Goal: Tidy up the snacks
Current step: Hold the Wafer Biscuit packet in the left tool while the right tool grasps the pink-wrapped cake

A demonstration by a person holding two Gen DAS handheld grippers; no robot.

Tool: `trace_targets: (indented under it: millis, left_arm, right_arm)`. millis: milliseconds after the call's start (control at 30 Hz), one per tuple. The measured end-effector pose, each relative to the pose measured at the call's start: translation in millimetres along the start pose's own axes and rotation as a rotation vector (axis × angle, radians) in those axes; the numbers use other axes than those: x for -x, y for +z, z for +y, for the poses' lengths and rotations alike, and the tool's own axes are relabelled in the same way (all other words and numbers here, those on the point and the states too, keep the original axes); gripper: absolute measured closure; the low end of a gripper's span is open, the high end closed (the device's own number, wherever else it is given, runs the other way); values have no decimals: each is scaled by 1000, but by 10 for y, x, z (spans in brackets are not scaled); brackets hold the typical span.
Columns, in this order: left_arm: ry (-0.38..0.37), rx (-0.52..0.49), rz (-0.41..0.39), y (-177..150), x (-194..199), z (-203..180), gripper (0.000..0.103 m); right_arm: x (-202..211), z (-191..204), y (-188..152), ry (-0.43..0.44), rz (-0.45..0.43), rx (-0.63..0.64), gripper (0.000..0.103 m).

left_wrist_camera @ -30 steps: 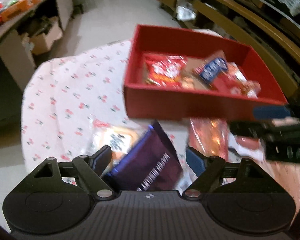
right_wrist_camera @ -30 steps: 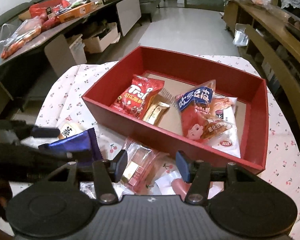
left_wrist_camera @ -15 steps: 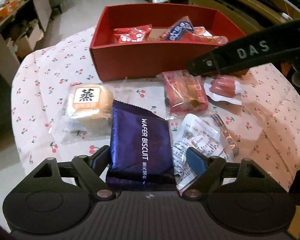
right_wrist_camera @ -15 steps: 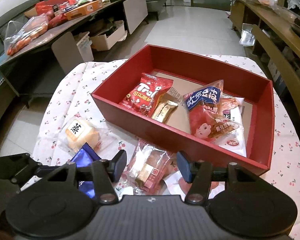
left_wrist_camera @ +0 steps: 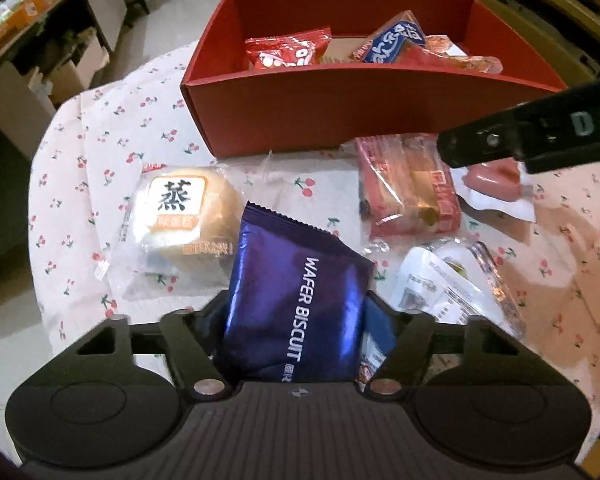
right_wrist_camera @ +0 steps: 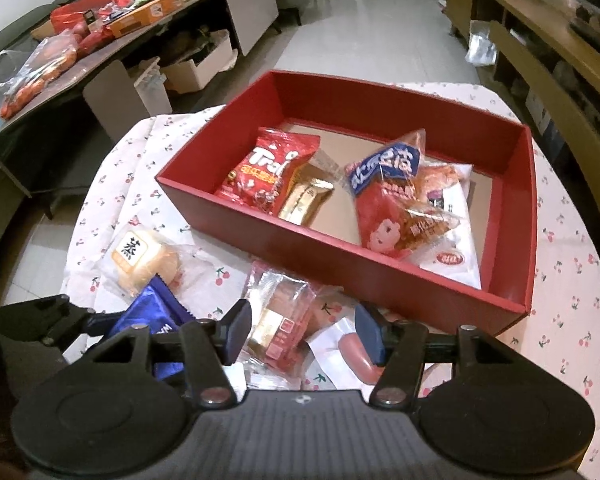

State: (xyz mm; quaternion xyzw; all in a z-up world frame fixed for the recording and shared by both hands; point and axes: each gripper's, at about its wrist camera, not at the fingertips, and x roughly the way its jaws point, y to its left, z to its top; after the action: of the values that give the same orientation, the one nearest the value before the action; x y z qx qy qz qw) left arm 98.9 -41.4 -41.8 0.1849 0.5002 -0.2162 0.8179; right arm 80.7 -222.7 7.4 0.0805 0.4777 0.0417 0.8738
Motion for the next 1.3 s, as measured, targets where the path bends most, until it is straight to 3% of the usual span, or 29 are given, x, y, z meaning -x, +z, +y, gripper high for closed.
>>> trace_targets:
  millis: [167, 433, 533, 867, 1033, 1300]
  left_arm:
    - [-36, 26, 23, -162, 98, -10, 35]
    - [-98, 82, -4, -228, 266, -28, 34]
    - [-95, 78, -4, -205, 231, -38, 34]
    - [-54, 52, -3, -160, 82, -64, 26]
    - [-39, 24, -4, -169, 77, -88, 29]
    - [-39, 21, 4, -222, 142, -87, 33]
  right_arm:
    - [-63, -8, 10, 2, 20, -15, 41]
    - [-236, 83, 16, 20, 61, -44, 40]
    - [-338, 129, 37, 37, 75, -62, 40]
    - [-677, 297, 69, -23, 105, -5, 35]
    - [-652, 345, 23, -42, 105, 74, 42]
    - [-505, 369, -101, -53, 92, 149, 42]
